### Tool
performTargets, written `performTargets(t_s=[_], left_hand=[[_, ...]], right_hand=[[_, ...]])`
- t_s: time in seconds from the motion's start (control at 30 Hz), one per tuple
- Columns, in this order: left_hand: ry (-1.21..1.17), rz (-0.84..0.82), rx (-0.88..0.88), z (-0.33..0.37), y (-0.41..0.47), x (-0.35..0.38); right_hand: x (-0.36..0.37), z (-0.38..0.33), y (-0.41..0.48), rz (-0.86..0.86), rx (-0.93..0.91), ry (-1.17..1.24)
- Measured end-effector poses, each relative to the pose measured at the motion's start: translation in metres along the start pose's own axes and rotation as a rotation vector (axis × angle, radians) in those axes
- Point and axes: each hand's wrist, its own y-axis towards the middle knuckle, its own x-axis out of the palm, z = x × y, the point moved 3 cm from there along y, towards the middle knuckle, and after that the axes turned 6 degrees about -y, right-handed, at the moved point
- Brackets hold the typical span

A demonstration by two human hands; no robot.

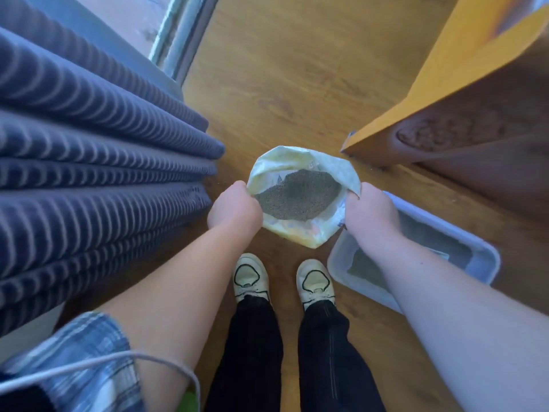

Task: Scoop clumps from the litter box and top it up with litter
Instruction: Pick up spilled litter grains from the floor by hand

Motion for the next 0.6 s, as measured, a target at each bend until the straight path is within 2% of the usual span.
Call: performTargets(t_s=[0.17,0.4,0.6], left_hand=[[-0.095,0.029,0.091,0.021,-0.090,-0.103],[-0.148,0.133,0.272,0.058,-0.274,-0.289],[-0.144,0.257,0.404,0.083,-0.411,-0.431]], right_hand=[[-0.097,-0.029,-0.097,0.060,-0.036,0.066],[-0.275,-0.066,-0.291,0.198,-0.137,0.192],[-0.419,-0.078,-0.436,0.403,-0.217,0.194]])
